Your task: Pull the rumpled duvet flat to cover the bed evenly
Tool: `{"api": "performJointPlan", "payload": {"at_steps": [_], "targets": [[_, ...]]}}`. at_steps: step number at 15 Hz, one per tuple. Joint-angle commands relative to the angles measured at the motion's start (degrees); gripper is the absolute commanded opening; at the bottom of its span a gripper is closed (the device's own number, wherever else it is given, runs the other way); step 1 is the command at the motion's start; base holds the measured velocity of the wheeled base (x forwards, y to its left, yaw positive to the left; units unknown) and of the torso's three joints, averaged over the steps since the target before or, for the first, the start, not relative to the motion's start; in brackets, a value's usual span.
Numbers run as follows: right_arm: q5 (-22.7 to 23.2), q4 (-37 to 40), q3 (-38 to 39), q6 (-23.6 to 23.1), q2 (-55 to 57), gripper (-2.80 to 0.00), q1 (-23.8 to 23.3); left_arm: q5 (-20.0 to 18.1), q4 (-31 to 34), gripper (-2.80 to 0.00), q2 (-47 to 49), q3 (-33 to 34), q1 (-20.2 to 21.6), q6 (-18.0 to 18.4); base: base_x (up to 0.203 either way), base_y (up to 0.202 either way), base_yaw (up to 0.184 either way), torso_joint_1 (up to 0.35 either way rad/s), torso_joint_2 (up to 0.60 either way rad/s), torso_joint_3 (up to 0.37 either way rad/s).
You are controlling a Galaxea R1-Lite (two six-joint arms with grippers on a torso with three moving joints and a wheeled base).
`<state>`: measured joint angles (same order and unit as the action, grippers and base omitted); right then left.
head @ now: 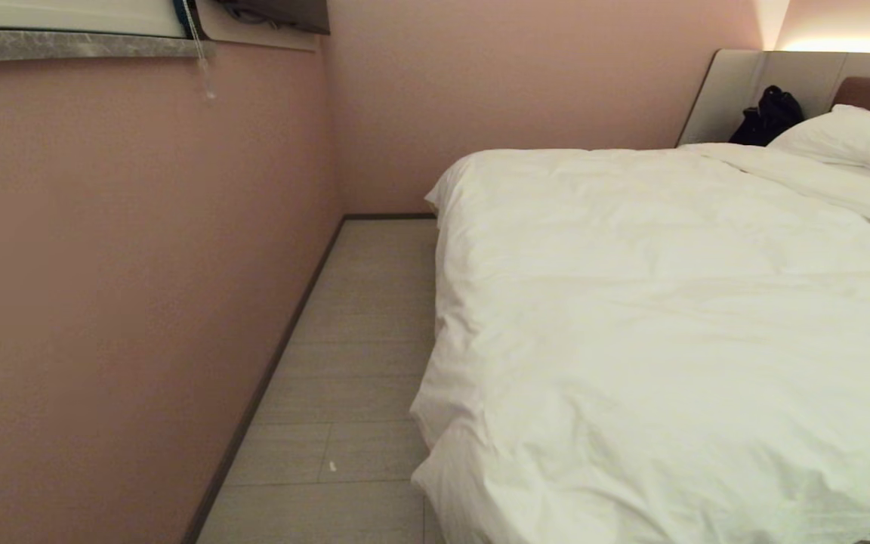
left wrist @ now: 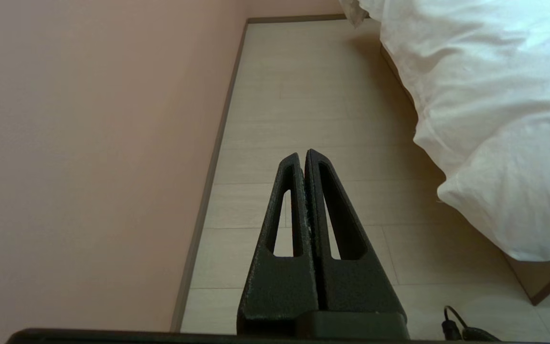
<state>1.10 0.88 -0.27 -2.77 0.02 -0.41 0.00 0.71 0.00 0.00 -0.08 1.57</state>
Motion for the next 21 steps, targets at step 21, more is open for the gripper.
{"api": "performJointPlan", "payload": {"at_steps": [21], "targets": [[0.0, 0.0, 0.0, 0.0, 0.0, -2.8, 0.0, 0.0, -0.1, -2.8, 0.0, 0.0, 0.0, 0.0, -0.123, 0.0, 0.001, 0.003, 0.0, 0.001]]}}
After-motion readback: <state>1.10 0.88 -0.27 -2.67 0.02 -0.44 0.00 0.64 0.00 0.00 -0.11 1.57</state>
